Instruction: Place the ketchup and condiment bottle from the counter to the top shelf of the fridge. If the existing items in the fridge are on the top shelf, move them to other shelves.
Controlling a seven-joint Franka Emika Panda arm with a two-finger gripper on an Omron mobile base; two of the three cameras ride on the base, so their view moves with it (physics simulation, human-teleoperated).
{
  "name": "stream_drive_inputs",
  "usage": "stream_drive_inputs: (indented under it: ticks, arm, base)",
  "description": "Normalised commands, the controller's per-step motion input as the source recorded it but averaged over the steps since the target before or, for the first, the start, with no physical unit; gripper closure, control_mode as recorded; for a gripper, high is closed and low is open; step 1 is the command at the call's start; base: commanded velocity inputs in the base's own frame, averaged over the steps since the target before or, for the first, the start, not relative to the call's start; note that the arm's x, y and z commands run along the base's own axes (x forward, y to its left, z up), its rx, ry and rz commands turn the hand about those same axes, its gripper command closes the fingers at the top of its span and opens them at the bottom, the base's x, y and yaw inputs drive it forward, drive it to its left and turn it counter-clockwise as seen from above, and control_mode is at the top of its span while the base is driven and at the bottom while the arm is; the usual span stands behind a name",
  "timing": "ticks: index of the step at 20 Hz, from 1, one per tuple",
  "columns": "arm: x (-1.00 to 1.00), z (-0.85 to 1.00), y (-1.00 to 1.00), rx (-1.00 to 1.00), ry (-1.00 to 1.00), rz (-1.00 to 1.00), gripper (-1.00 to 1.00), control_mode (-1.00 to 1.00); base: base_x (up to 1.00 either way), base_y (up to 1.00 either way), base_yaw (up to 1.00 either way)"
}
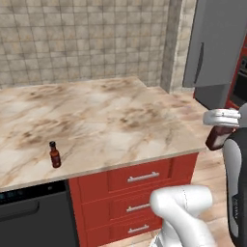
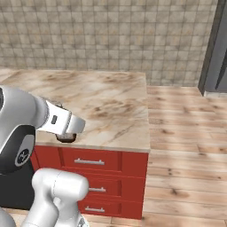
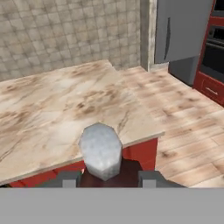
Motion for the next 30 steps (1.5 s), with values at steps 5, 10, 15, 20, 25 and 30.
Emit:
stream_drive_inputs:
  ticks: [5, 10, 15, 20, 25, 30]
  arm:
    - [0.00, 0.00, 0.00, 0.00, 0.00, 0.00, 1.00, 1.00]
    - [0.00, 0.00, 0.00, 0.00, 0.00, 0.00, 1.00, 1.00]
    - [0.00, 0.00, 0.00, 0.00, 0.00, 0.00, 1.00, 1.00]
    - [0.00, 0.00, 0.00, 0.00, 0.00, 0.00, 1.00, 1.00]
    - [0.00, 0.00, 0.00, 0.00, 0.00, 0.00, 1.00, 1.00]
    - [0.00, 0.00, 0.00, 0.00, 0.00, 0.00, 1.00, 1.00]
  base:
    - [0.00, -1.00, -0.07]
    - [0.39, -1.00, -0.01]
    - [0.64, -1.00, 0.01]
    - [0.98, -0.29, 0.13]
    - [1.00, -0.02, 0.12]
    - [0.94, -0.28, 0.06]
